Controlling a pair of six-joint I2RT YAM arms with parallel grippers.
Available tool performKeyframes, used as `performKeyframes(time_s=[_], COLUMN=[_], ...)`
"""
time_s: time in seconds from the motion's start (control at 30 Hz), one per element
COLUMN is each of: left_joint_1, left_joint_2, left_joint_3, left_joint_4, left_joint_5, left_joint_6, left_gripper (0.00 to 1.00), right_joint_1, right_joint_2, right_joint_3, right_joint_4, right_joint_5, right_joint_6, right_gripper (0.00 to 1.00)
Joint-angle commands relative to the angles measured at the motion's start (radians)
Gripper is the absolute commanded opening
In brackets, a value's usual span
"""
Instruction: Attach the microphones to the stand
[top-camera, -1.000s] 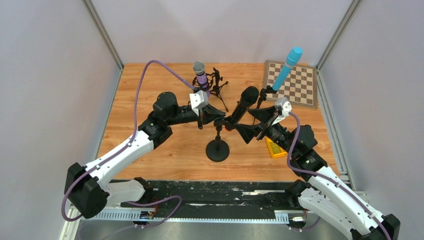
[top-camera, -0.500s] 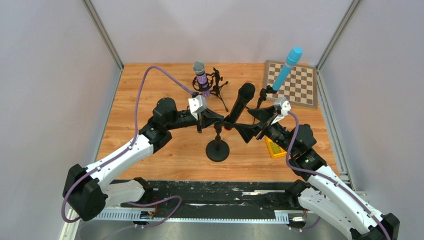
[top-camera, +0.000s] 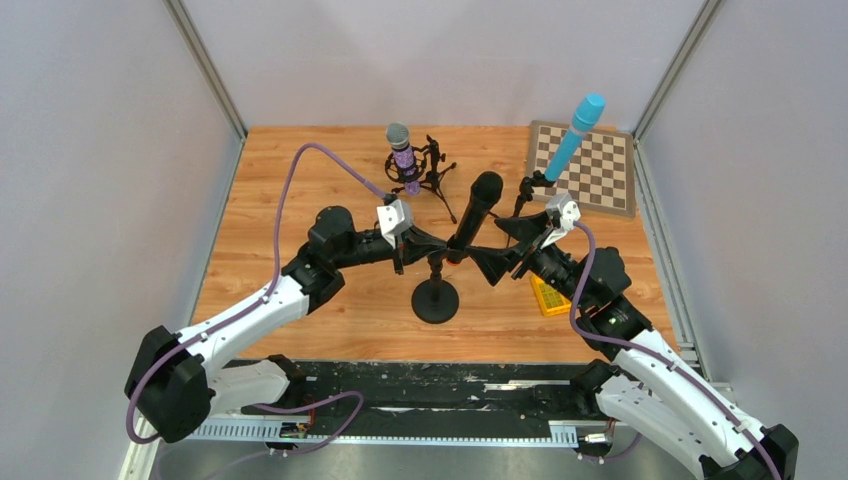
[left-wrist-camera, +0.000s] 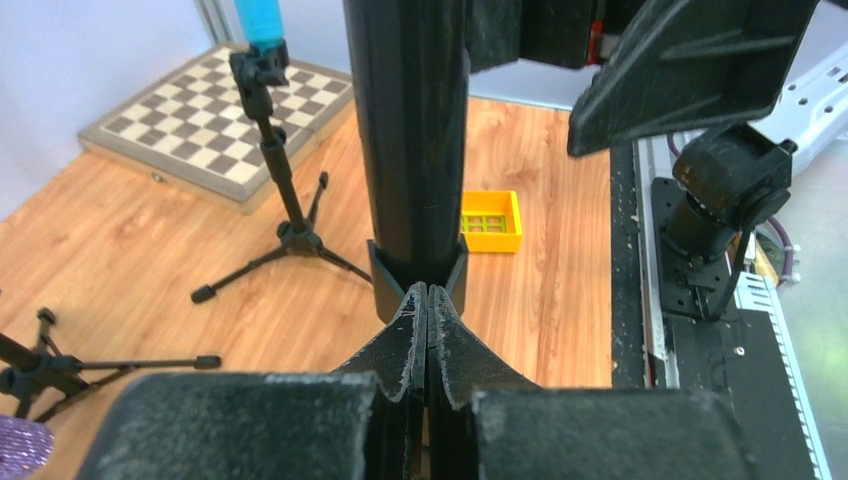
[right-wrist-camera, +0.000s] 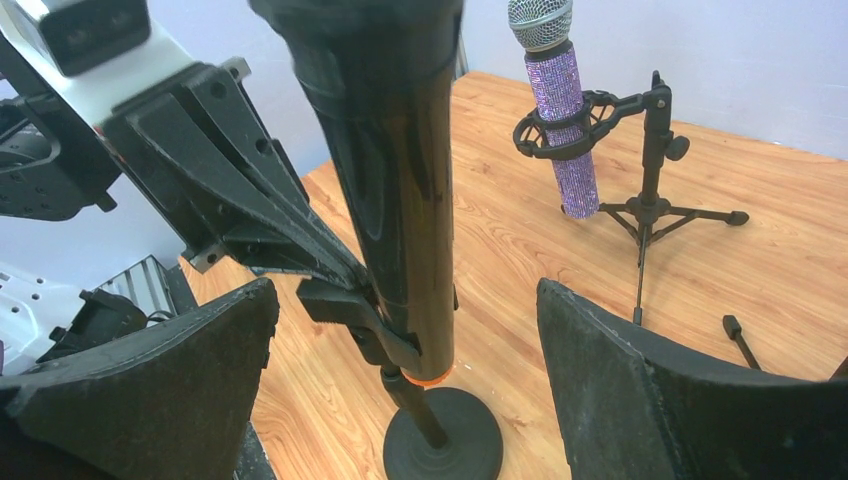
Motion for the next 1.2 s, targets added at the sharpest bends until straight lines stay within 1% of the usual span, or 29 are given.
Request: performKeyframes(time_s=[0.0,0.2,0.4,0.43,0.47,0.5,0.53,0.57,0.6,0.63,0.67,0.7,0.73,0.77,0.8,0.83,0.9,1.07,1.17], left_joint_1=[-0.014,-0.028,-0.029,-0.029,-0.029,-0.029,-0.029,-0.029,-0.029,-0.029,-0.029,-0.028,-0.028,-0.029,-0.029,-0.029,-0.026,0.004,0.060], left_joint_2=[0.014,0.026,0.010,0.002,-0.002,-0.011,-0.016,-0.025,-0.029,-0.036,-0.040,-0.045,-0.047,-0.051,-0.052,-0.054,-0.055,-0.053,-0.055], left_joint_3=[-0.049,-0.077,-0.073,-0.070,-0.069,-0.069,-0.069,-0.069,-0.069,-0.072,-0.072,-0.074,-0.074,-0.074,-0.074,-0.078,-0.079,-0.083,-0.102], left_joint_4=[-0.044,-0.047,-0.032,-0.028,-0.016,-0.009,0.011,0.021,0.046,0.061,0.088,0.098,0.120,0.137,0.145,0.165,0.189,0.226,0.260], left_joint_5=[-0.022,-0.048,-0.061,-0.064,-0.065,-0.075,-0.080,-0.090,-0.095,-0.113,-0.124,-0.142,-0.148,-0.166,-0.189,-0.198,-0.227,-0.245,-0.234], left_joint_6=[-0.008,0.004,0.001,-0.003,-0.006,-0.017,-0.022,-0.035,-0.044,-0.064,-0.075,-0.093,-0.099,-0.113,-0.120,-0.134,-0.151,-0.214,-0.268], left_gripper=[0.00,0.00,0.00,0.01,0.05,0.15,0.20,0.31,0.38,0.54,0.61,0.74,0.80,0.90,0.95,0.99,1.00,1.00,1.00], right_joint_1=[-0.005,-0.008,-0.007,-0.008,-0.007,-0.008,-0.008,-0.008,-0.008,-0.009,-0.010,-0.010,-0.009,-0.010,-0.010,-0.010,-0.011,-0.017,-0.036], right_joint_2=[-0.003,-0.010,-0.015,-0.017,-0.017,-0.020,-0.022,-0.023,-0.024,-0.025,-0.025,-0.027,-0.028,-0.029,-0.031,-0.031,-0.034,-0.040,-0.038], right_joint_3=[0.007,0.007,0.006,0.006,0.006,0.004,0.004,0.003,0.003,0.002,0.002,0.002,0.002,0.003,0.002,0.001,0.001,-0.007,-0.017], right_joint_4=[0.015,0.013,0.008,0.007,0.005,0.004,0.003,0.002,0.002,0.001,0.000,-0.002,-0.003,-0.005,-0.007,-0.008,-0.013,-0.020,-0.028], right_joint_5=[0.008,0.009,0.008,0.009,0.009,0.010,0.011,0.011,0.011,0.011,0.011,0.012,0.012,0.012,0.013,0.014,0.015,0.020,0.003], right_joint_6=[0.009,0.011,0.012,0.012,0.012,0.012,0.012,0.012,0.012,0.012,0.012,0.012,0.012,0.012,0.012,0.012,0.010,0.010,0.012], right_gripper=[1.00,1.00,1.00,1.00,1.00,1.00,1.00,1.00,1.00,1.00,1.00,1.00,1.00,1.00,1.00,1.00,1.00,1.00,1.00])
